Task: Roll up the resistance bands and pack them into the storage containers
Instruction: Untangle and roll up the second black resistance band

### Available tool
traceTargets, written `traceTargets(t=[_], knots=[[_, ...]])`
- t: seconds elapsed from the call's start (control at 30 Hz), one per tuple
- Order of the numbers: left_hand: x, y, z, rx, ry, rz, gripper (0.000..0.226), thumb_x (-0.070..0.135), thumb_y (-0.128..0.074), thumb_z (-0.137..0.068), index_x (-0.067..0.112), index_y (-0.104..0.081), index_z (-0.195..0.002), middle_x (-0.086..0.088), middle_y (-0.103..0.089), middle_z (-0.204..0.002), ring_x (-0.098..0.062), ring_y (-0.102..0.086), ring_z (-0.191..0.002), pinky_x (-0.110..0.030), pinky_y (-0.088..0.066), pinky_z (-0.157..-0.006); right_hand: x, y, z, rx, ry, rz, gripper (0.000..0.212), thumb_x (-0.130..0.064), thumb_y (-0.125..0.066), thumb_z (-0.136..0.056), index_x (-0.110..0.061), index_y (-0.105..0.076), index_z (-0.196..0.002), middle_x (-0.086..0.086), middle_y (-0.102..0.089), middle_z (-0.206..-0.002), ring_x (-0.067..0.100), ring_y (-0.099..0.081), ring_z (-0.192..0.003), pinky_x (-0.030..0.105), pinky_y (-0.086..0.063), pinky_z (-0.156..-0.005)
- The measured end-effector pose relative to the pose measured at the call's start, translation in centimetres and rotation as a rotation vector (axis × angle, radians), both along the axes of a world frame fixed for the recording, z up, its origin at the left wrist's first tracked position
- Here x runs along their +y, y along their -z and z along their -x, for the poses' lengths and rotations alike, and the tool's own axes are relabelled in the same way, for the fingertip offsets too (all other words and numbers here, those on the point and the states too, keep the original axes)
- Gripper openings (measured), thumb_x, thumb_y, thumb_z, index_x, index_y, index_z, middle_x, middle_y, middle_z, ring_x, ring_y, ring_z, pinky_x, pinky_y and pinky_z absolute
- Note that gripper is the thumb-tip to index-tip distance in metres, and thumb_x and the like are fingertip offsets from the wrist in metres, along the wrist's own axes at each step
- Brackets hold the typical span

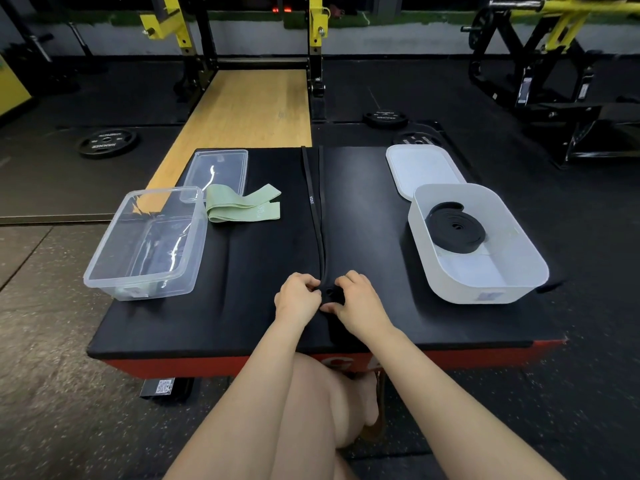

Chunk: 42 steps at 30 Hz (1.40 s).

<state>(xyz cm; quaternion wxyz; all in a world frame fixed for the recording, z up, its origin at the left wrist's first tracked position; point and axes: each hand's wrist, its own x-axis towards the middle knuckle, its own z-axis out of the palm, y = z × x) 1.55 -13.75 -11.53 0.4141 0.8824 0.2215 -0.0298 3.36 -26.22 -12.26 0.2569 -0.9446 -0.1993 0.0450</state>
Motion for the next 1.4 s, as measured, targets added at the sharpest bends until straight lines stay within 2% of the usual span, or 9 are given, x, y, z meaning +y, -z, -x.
traceTargets(t=[0.1,0.23,0.47,0.63,0.73,0.93,1.07,1.27,1.4], knots=[[0.2,0.0,0.1,0.01,-0.015,0.008,0.013,0.019,-0.059,-0.089,0.016,-0.067,-0.098,0.0,-0.061,-0.113,-0.02,-0.056,-0.107,-0.04,-0.041,-0.1,-0.6,-0.6,-0.9,0.063,-0.085,0.039,0.057,-0.034,-0.071,-0.082,-0.007,-0.053,-0.128,0.003,-0.05,-0.119,0.02,-0.041,-0.116,0.024,-0.033,-0.097],[0.3,-0.1,0.0,0.026,-0.037,0.0,0.005,0.021,-0.064,-0.087,0.018,-0.066,-0.083,0.0,-0.063,-0.101,-0.021,-0.058,-0.1,-0.04,-0.045,-0.095,-1.0,-1.1,-1.9,0.117,-0.16,0.071,0.059,-0.032,-0.074,-0.079,-0.01,-0.053,-0.129,0.001,-0.05,-0.117,0.018,-0.042,-0.115,0.025,-0.036,-0.095],[0.4,-0.2,-0.2,0.049,-0.041,0.016,0.012,0.026,-0.067,-0.084,0.02,-0.063,-0.075,0.0,-0.065,-0.093,-0.021,-0.06,-0.095,-0.038,-0.049,-0.089,-1.4,-1.6,-2.8,0.129,-0.252,0.109,0.061,-0.031,-0.075,-0.078,-0.011,-0.053,-0.131,-0.001,-0.051,-0.119,0.016,-0.043,-0.115,0.024,-0.035,-0.096],[0.0,-0.6,-0.6,0.097,-0.03,-0.065,0.021,0.024,-0.062,-0.087,0.023,-0.051,-0.07,0.003,-0.06,-0.091,-0.021,-0.058,-0.097,-0.038,-0.047,-0.091,-1.2,-1.6,-2.5,0.161,-0.213,0.108,0.064,-0.034,-0.074,-0.079,-0.013,-0.049,-0.134,-0.001,-0.047,-0.121,0.017,-0.043,-0.118,0.026,-0.039,-0.097],[-0.1,-0.5,-0.8,0.106,-0.024,-0.109,0.018,0.024,-0.061,-0.088,0.022,-0.05,-0.074,0.0,-0.062,-0.102,-0.021,-0.058,-0.098,-0.037,-0.046,-0.091,-0.9,-1.2,-1.4,0.126,-0.099,0.123,0.064,-0.038,-0.072,-0.08,-0.01,-0.046,-0.133,0.003,-0.045,-0.124,0.02,-0.043,-0.119,0.03,-0.04,-0.096],[-0.2,-0.3,-0.7,0.083,-0.032,-0.091,0.007,0.022,-0.06,-0.088,0.021,-0.055,-0.085,0.001,-0.061,-0.103,-0.019,-0.057,-0.099,-0.037,-0.045,-0.093,0.1,-0.5,0.6,0.05,0.08,0.092,0.068,-0.052,-0.065,-0.081,-0.007,-0.045,-0.127,0.005,-0.045,-0.124,0.021,-0.041,-0.119,0.03,-0.039,-0.097],[-0.3,0.0,-0.4,0.013,-0.064,0.014,0.025,0.016,-0.063,-0.087,0.021,-0.062,-0.111,0.003,-0.061,-0.098,-0.018,-0.059,-0.1,-0.04,-0.044,-0.097,0.6,-0.6,0.5,0.005,0.065,0.089,0.058,-0.047,-0.063,-0.085,-0.006,-0.047,-0.121,0.007,-0.046,-0.122,0.022,-0.04,-0.117,0.029,-0.039,-0.094],[-0.4,0.2,0.1,-0.069,-0.035,0.065,0.026,0.008,-0.062,-0.086,0.018,-0.068,-0.109,0.001,-0.063,-0.107,-0.015,-0.059,-0.099,-0.036,-0.043,-0.099,0.1,-0.7,-0.1,0.016,-0.004,0.066,0.049,-0.04,-0.067,-0.084,-0.005,-0.051,-0.115,0.006,-0.047,-0.116,0.021,-0.04,-0.114,0.027,-0.035,-0.094],[-0.3,-0.3,0.3,-0.046,-0.028,0.036,0.025,0.013,-0.062,-0.087,0.021,-0.067,-0.11,0.003,-0.064,-0.11,-0.015,-0.057,-0.104,-0.036,-0.04,-0.102,0.0,-1.0,-0.7,0.037,-0.063,0.091,0.054,-0.039,-0.069,-0.083,-0.005,-0.051,-0.122,0.005,-0.047,-0.117,0.021,-0.039,-0.115,0.027,-0.034,-0.096]])
